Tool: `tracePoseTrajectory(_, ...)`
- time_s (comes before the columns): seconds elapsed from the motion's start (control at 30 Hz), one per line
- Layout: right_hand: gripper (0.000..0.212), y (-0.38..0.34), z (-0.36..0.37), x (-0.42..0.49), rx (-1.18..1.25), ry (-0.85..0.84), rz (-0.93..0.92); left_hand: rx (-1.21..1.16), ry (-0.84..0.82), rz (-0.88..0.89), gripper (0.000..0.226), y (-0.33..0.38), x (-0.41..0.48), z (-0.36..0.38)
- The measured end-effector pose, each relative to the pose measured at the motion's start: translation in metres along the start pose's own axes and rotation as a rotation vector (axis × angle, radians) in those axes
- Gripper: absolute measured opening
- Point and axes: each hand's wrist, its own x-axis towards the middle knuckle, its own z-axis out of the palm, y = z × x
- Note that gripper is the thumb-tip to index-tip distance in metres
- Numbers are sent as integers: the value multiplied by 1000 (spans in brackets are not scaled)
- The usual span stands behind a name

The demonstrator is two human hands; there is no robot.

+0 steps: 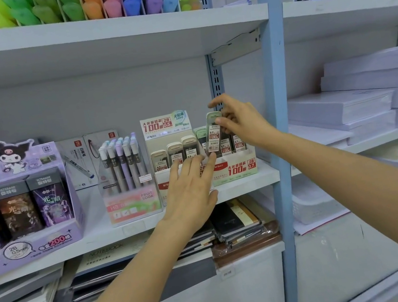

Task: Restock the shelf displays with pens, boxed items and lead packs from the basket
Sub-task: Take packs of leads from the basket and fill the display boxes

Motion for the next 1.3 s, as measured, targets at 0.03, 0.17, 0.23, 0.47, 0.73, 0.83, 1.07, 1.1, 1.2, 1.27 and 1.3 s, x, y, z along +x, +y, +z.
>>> tracePoseTrajectory(0.03,24,0,2,1,-1,-7,0,4,3,1,75,0,0,0)
tracePoseTrajectory(0.17,31,2,15,4,-83,-26,-17,8,1,11,76,-2,1,-1)
tracePoseTrajectory(0.23,40,4,20,1,-160,-48,-26,-1,1,16,75,-4,0,-1)
tracePoseTrajectory(0.47,17,1,8,-3,-35,104,32,-15,-4,18,76,-5,1,-4)
tracePoseTrajectory(0.73,12,-1,-22,-7,60,40,20,17,-21,21,76,-3,1,-4)
tracePoseTrajectory(0.83,11,0,-9,-15,47,-41,20,13,-28,18,76,-3,1,-5)
tracePoseTrajectory(1.07,28,0,10,-22,-136,-81,-10,-3,-55,34,75,-4,0,-6)
tracePoseTrajectory(1.1,33,-2,9,-26,-161,-93,-8,-26,-60,40,74,-4,-3,-8)
tracePoseTrajectory(1.2,40,-9,5,-40,-162,-54,-35,-98,29,59,63,-4,-21,-14)
tracePoseTrajectory(1.27,31,-21,2,-53,-122,7,-108,-149,151,77,46,-7,-42,-16)
tracePoseTrajectory(1.3,24,-30,3,-60,-81,13,-140,-178,205,88,37,-10,-54,-16)
